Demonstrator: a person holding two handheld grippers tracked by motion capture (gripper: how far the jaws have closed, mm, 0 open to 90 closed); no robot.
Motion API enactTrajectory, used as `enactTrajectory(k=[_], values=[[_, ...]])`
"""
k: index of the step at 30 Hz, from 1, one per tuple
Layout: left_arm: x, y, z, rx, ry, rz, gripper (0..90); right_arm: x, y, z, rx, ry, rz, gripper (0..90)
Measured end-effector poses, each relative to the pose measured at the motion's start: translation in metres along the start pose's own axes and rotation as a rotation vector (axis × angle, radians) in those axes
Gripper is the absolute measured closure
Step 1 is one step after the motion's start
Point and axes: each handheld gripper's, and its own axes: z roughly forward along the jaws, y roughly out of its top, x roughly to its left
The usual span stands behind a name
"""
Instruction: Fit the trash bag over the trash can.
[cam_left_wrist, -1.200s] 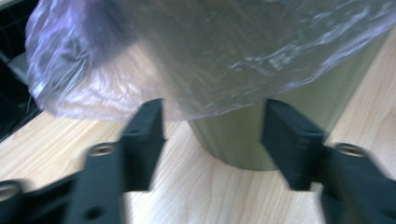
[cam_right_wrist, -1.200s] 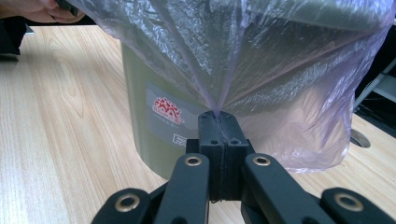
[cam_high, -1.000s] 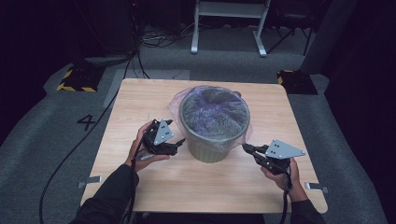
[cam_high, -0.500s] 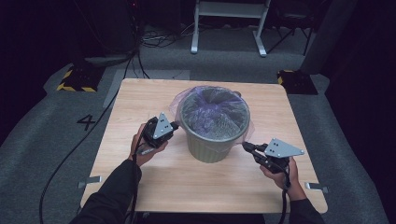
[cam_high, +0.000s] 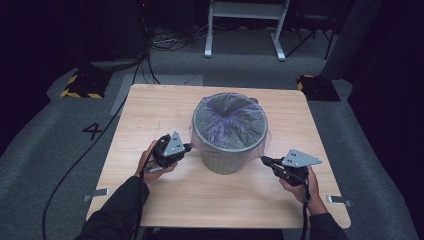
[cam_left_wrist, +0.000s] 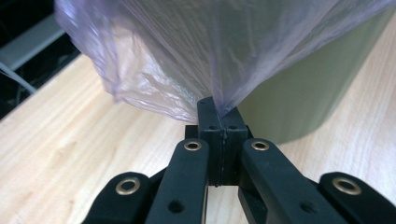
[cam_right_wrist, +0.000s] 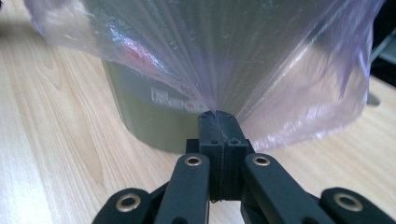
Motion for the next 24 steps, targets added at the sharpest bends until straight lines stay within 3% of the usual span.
enactTrajectory(k=[5, 10, 21, 24], values=[[-0.005, -0.008, 0.011, 0.055, -0.036, 0.014, 90.0, -0.008, -0.014, 0.014, 0.062, 0.022, 0.065, 90.0], [-0.003, -0.013, 0.019, 0.079, -0.069, -0.014, 90.0, -0.015, -0.024, 0.028, 0.115, 0.025, 0.111, 90.0], [0.001, -0.026, 0.028, 0.088, -0.089, -0.086, 89.8, -0.029, -0.039, 0.041, 0.140, 0.019, 0.211, 90.0], [0.002, -0.028, 0.030, 0.089, -0.084, -0.106, 86.2, -0.034, -0.043, 0.043, 0.139, 0.012, 0.244, 90.0]])
